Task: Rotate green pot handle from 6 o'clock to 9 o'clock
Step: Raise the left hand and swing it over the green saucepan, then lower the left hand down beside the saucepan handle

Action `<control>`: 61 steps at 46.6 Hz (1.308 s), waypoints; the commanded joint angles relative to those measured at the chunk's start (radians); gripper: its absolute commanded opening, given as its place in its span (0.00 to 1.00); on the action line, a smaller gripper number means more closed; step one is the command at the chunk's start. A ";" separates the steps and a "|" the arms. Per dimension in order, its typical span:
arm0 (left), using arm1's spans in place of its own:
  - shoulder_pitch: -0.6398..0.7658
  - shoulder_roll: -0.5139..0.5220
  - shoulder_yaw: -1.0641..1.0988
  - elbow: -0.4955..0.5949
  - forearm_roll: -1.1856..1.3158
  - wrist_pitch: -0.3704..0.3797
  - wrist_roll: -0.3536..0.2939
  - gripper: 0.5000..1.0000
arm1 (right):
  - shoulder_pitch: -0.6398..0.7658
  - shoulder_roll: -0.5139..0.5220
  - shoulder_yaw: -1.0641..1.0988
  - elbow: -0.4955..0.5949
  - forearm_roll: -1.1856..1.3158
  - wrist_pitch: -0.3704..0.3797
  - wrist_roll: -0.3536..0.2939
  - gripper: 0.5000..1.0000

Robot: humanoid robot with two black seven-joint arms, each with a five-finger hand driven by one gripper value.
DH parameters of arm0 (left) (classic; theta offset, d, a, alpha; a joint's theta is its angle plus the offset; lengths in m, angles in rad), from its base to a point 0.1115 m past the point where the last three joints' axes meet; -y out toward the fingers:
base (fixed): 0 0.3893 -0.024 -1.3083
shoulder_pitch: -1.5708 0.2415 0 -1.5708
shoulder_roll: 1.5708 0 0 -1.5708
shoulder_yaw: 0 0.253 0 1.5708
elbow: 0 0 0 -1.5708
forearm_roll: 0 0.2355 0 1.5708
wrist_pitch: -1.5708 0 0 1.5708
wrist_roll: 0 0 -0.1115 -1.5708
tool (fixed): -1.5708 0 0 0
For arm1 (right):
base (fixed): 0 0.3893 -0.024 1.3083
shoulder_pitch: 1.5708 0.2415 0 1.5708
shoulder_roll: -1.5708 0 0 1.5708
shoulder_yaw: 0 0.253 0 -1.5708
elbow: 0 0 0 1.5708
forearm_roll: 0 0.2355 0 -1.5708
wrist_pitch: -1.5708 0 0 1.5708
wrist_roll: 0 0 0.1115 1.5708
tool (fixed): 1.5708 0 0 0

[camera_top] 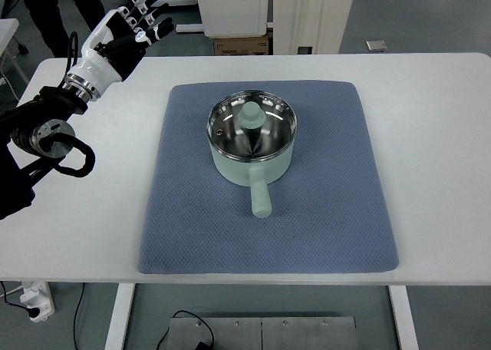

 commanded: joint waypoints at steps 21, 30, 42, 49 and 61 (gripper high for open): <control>-0.080 0.100 0.022 -0.284 0.255 -0.012 0.000 1.00 | 0.000 0.000 0.000 0.000 0.000 0.000 0.000 1.00; -0.149 0.132 0.119 -0.361 0.313 -0.013 0.000 1.00 | 0.000 0.000 0.000 0.000 0.000 0.000 0.000 1.00; -0.177 0.110 0.139 -0.390 0.507 -0.013 0.000 1.00 | 0.000 0.000 0.000 0.000 0.000 0.000 0.000 1.00; -0.173 0.067 0.139 -0.405 0.654 -0.022 0.002 1.00 | 0.000 0.000 0.000 0.000 0.000 0.000 0.000 1.00; -0.189 0.061 0.139 -0.511 0.899 -0.064 0.004 1.00 | 0.000 0.000 0.000 0.000 0.000 0.000 0.000 1.00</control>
